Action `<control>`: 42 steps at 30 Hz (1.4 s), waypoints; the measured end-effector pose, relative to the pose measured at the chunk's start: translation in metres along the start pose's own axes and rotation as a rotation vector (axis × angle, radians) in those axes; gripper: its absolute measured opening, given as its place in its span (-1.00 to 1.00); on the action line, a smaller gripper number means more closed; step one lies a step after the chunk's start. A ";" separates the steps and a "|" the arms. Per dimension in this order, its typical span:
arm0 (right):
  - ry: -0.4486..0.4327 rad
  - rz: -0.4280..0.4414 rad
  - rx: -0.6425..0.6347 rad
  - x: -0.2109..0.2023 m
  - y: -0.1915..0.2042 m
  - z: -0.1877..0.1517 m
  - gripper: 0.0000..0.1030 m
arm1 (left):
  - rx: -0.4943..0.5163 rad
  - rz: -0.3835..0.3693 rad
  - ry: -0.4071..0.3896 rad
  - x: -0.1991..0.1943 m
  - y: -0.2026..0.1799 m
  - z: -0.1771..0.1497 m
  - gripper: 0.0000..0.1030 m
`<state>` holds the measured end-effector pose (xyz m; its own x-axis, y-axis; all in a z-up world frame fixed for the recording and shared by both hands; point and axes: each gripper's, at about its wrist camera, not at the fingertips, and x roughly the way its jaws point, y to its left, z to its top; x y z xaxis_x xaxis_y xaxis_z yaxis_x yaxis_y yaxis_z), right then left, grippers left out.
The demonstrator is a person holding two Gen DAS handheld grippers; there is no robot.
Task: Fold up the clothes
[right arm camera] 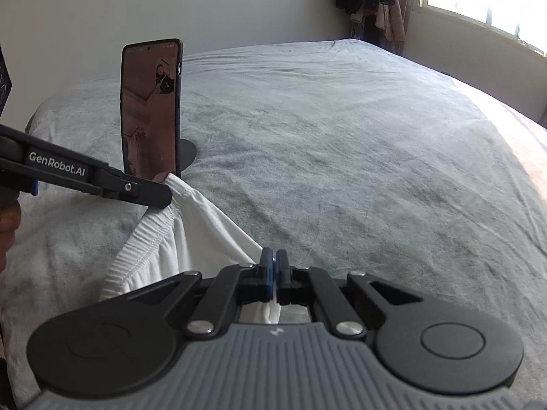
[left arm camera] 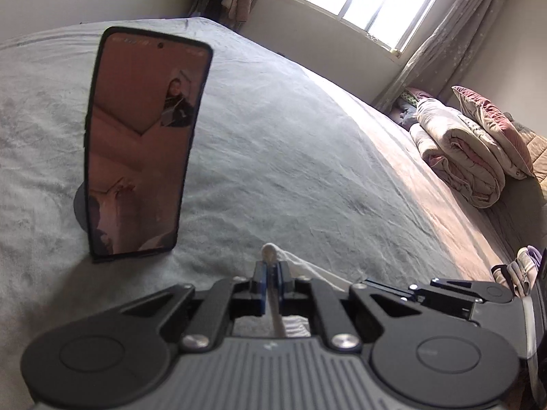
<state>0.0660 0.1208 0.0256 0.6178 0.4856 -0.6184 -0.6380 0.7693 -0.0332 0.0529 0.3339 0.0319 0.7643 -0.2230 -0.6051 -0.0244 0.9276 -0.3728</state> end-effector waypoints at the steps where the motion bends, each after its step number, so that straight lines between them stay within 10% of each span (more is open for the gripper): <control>1: -0.020 -0.026 0.001 -0.005 -0.008 0.004 -0.98 | 0.031 0.001 -0.004 0.006 -0.009 0.006 -0.89; 13: -0.103 -0.223 0.011 0.000 -0.081 0.038 -0.98 | 0.287 0.030 -0.048 0.091 -0.088 0.064 -0.90; 31: -0.035 -0.253 0.143 0.057 -0.145 0.028 -0.97 | 0.349 0.102 0.023 0.179 -0.114 0.069 -0.88; 35: -0.025 -0.216 0.203 0.046 -0.147 0.029 -0.92 | 0.351 0.109 0.043 0.170 -0.116 0.068 -0.73; 38: -0.020 -0.204 0.228 0.034 -0.147 0.028 -0.74 | 0.343 0.115 0.054 0.158 -0.119 0.067 -0.23; 42: -0.012 -0.194 0.247 0.016 -0.144 0.025 -0.74 | 0.278 0.126 0.099 0.142 -0.115 0.062 -0.19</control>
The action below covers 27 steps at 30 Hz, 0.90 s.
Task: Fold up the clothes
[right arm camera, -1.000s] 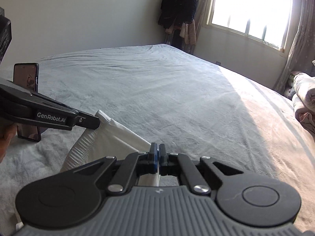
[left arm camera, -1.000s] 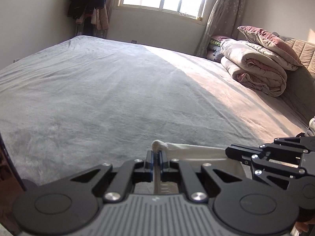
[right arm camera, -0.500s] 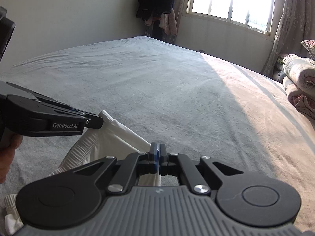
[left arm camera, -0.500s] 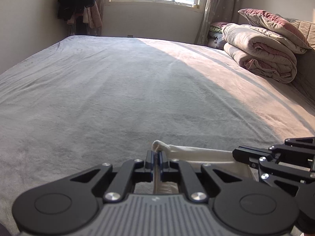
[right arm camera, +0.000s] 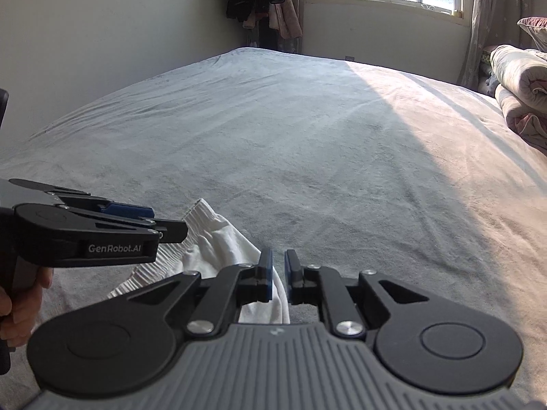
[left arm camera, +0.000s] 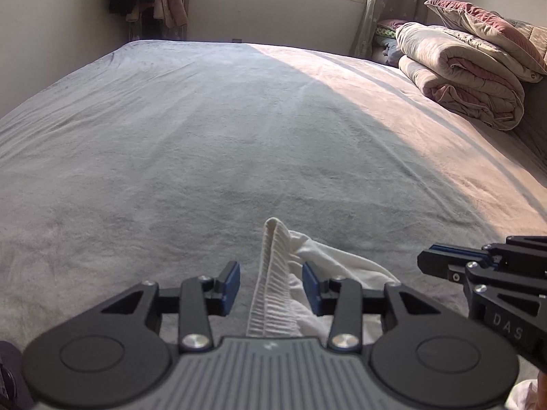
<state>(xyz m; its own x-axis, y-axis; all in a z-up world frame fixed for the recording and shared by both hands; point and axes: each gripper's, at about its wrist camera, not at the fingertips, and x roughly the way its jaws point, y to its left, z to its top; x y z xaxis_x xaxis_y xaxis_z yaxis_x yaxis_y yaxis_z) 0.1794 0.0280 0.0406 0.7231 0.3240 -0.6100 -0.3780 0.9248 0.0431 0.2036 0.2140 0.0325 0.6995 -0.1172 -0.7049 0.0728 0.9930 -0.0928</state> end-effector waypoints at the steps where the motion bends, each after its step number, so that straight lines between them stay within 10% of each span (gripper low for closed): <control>1: 0.005 0.002 0.001 -0.005 0.001 -0.002 -0.73 | -0.022 -0.001 0.016 -0.004 0.001 -0.003 -0.18; 10: 0.046 0.047 0.030 -0.052 0.005 -0.038 -0.71 | -0.297 -0.099 0.114 -0.055 0.025 -0.054 -0.16; 15: 0.059 0.073 0.056 -0.081 -0.003 -0.062 -0.68 | -0.383 -0.077 0.103 -0.086 0.036 -0.085 -0.12; 19: 0.051 0.088 0.071 -0.110 -0.013 -0.086 -0.26 | -0.492 -0.098 0.109 -0.096 0.049 -0.110 -0.11; 27: 0.009 0.086 -0.029 -0.179 -0.015 -0.147 -0.24 | -0.730 -0.175 0.045 -0.094 0.073 -0.150 -0.11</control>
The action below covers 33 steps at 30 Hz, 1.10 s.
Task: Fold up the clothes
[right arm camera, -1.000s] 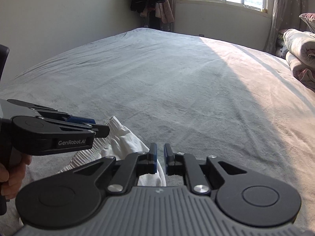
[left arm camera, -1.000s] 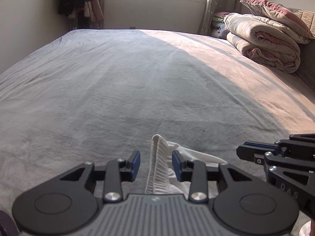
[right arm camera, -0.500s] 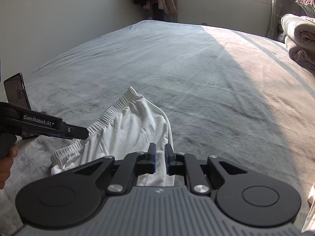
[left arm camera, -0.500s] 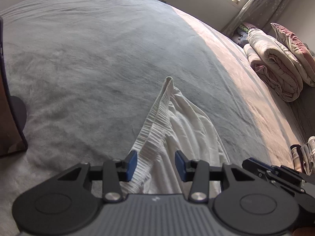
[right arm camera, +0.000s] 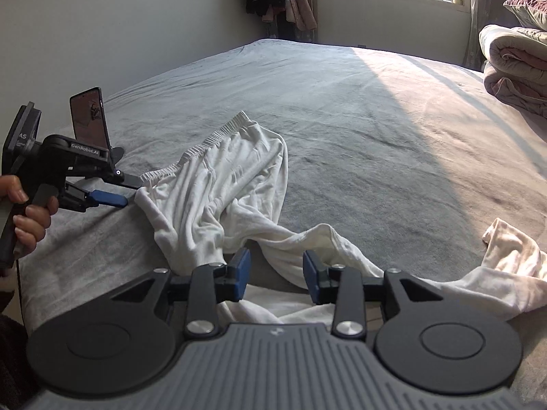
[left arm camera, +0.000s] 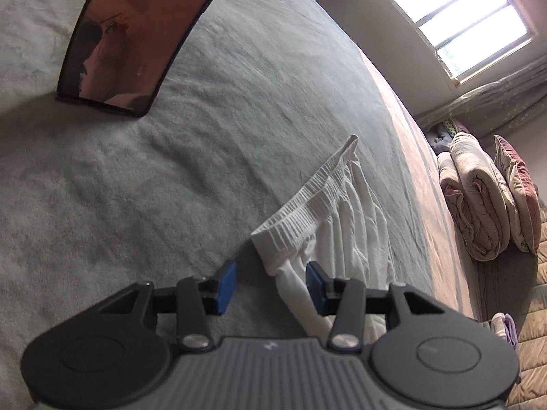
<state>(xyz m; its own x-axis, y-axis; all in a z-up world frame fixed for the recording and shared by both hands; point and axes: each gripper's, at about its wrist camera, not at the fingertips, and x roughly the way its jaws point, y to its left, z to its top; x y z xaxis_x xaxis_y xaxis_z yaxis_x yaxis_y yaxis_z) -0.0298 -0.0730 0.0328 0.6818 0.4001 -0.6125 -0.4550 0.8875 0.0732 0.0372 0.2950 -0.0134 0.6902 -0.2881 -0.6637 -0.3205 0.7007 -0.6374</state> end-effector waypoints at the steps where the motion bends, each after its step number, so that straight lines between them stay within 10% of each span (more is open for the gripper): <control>1: -0.008 -0.008 -0.027 -0.004 0.002 -0.008 -0.21 | -0.019 -0.017 -0.009 0.000 0.003 0.000 -0.11; 8: 0.124 -0.058 -0.320 0.015 0.024 -0.020 -0.04 | 0.018 -0.035 -0.082 0.005 0.000 -0.012 -0.16; 18: 0.212 -0.013 -0.174 0.028 -0.020 -0.008 0.33 | 0.049 0.034 -0.127 0.006 -0.002 -0.014 -0.93; 23: 0.073 -0.024 0.015 0.010 -0.058 0.014 0.33 | 0.056 0.039 -0.120 0.004 0.003 -0.014 -1.00; 30: 0.099 -0.086 -0.003 0.049 -0.069 0.011 0.32 | 0.089 0.068 -0.128 0.006 -0.002 -0.018 -1.00; 32: 0.111 -0.114 -0.045 0.058 -0.064 0.011 -0.07 | 0.080 0.068 -0.128 0.007 -0.001 -0.018 -1.00; 33: 0.111 -0.132 -0.078 0.061 -0.061 0.013 -0.70 | 0.076 0.068 -0.126 0.008 -0.001 -0.017 -1.00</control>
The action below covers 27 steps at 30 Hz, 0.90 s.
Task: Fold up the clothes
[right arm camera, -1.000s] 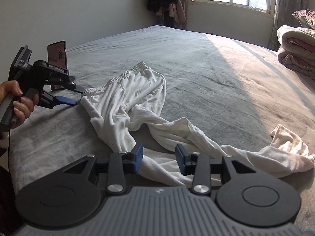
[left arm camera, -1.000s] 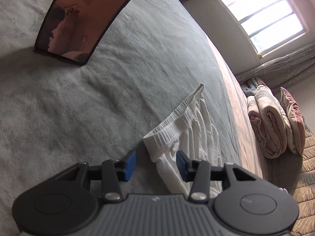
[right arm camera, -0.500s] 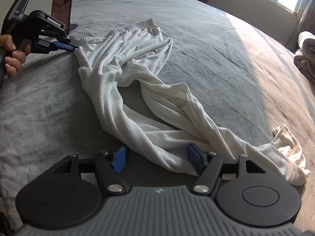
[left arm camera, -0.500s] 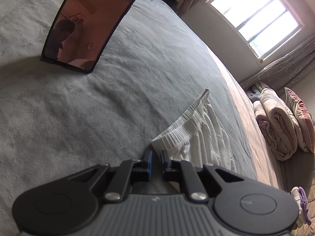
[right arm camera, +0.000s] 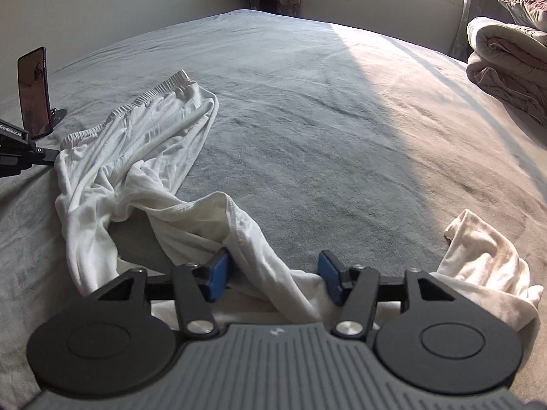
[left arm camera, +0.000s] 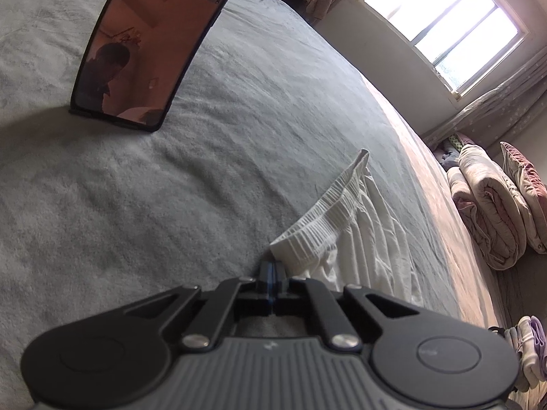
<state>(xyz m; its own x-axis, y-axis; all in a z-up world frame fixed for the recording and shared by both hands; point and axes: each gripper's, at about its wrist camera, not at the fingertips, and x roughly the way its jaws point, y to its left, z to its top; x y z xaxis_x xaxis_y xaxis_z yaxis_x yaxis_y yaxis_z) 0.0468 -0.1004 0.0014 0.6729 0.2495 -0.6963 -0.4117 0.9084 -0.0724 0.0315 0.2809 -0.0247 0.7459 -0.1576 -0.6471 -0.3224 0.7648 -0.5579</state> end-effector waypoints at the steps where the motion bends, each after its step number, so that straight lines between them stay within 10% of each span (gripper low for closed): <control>1: 0.002 -0.054 -0.034 0.002 0.003 0.004 -0.89 | -0.002 0.000 0.004 0.000 0.000 0.000 -1.00; 13: -0.213 -0.524 -0.119 0.029 -0.021 0.082 -0.89 | -0.033 -0.031 0.032 -0.004 0.011 0.003 -1.00; 27: -0.028 -0.494 -0.071 0.049 -0.036 0.052 -0.76 | -0.054 -0.096 0.093 -0.005 0.016 0.006 -1.00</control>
<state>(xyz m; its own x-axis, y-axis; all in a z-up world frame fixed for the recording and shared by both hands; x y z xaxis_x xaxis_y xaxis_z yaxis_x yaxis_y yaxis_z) 0.1266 -0.1031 0.0075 0.8142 -0.1945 -0.5470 -0.0802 0.8955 -0.4377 0.0264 0.2980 -0.0273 0.7182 -0.2876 -0.6336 -0.2851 0.7090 -0.6450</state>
